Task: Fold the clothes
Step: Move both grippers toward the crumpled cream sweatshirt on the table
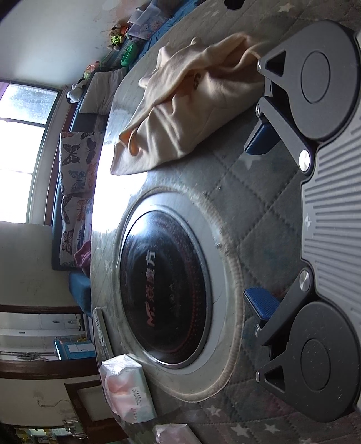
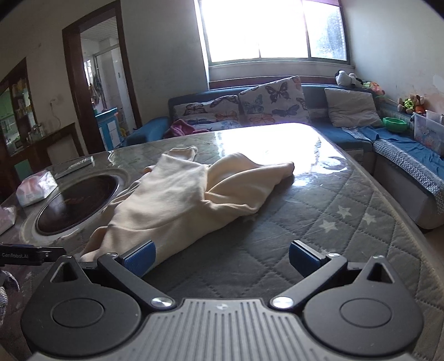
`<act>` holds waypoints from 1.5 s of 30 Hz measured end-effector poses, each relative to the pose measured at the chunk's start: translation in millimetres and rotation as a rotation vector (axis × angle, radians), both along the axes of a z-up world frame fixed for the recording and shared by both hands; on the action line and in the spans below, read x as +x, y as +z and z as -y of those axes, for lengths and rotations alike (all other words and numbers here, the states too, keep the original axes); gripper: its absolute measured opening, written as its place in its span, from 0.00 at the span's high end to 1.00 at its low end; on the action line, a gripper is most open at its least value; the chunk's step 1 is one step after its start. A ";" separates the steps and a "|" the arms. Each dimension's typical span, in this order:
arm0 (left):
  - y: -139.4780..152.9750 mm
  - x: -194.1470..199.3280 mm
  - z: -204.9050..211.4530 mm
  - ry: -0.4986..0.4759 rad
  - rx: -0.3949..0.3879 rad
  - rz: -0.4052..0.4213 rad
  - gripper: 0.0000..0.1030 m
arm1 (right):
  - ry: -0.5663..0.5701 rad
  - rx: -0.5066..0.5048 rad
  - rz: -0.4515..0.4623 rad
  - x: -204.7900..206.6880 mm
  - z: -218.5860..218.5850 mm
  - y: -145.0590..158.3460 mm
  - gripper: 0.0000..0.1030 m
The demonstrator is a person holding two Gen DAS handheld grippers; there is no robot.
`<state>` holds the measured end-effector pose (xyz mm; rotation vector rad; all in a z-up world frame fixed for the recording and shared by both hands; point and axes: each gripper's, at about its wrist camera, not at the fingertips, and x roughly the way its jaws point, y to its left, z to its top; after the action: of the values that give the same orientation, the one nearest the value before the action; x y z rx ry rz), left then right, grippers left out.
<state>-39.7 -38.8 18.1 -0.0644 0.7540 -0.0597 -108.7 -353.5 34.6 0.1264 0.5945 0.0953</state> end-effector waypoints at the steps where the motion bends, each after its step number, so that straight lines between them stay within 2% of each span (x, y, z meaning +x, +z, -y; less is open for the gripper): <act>1: 0.7 -1.3 2.9 -0.006 0.002 0.000 0.00 | 0.010 0.000 0.000 -2.1 -2.2 -0.7 0.00; 18: 9.6 -17.6 44.6 -0.083 0.041 -0.010 0.00 | 0.070 -0.001 -0.022 -19.4 -25.8 -6.8 0.00; 34: 11.8 -17.6 59.5 -0.075 0.067 -0.050 0.00 | 0.079 -0.065 -0.095 -15.3 -45.2 -7.7 0.00; 45: 12.7 -15.5 62.8 -0.054 0.075 -0.063 0.00 | 0.088 -0.055 -0.114 -12.8 -47.8 -9.7 0.00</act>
<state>-55.2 -101.6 30.8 0.0256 0.8202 -0.0812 -121.6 -305.8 25.0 0.0524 0.7157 0.1579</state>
